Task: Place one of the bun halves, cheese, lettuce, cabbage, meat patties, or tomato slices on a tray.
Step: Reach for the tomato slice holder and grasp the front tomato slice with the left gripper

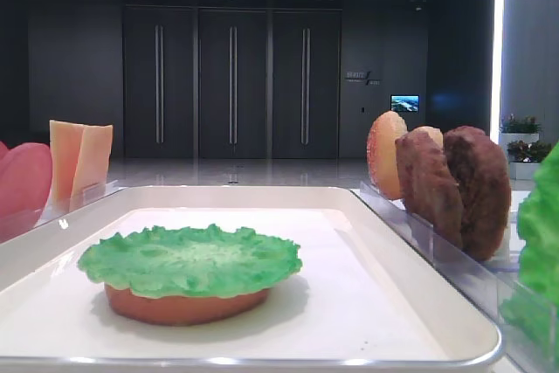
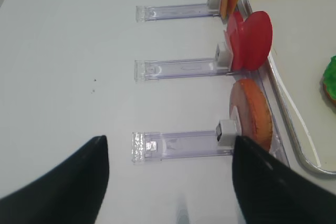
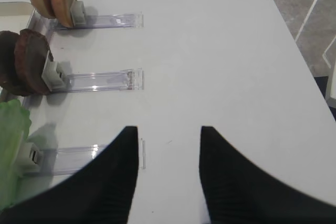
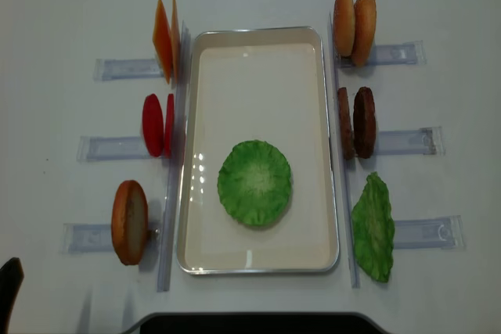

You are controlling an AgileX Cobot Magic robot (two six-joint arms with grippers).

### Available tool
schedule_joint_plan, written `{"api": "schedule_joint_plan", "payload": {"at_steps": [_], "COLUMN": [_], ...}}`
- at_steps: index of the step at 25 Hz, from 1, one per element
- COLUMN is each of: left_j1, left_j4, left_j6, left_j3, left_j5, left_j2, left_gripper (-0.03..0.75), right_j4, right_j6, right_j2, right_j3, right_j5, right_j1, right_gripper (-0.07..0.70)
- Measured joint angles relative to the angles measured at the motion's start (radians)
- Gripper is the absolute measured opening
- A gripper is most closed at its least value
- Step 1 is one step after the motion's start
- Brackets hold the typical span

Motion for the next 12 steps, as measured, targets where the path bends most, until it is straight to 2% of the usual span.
{"api": "schedule_joint_plan", "payload": {"at_steps": [12], "left_j1": [0.000], "left_j4": [0.000], "left_j6": [0.000], "left_j3": [0.000], "left_j5": [0.000], "left_j2": [0.000], "left_gripper": [0.561], "right_j4": [0.000], "right_j6": [0.000], "right_j2": [0.000], "right_j3": [0.000], "right_j5": [0.000], "right_j1": [0.000], "right_gripper": [0.274]}}
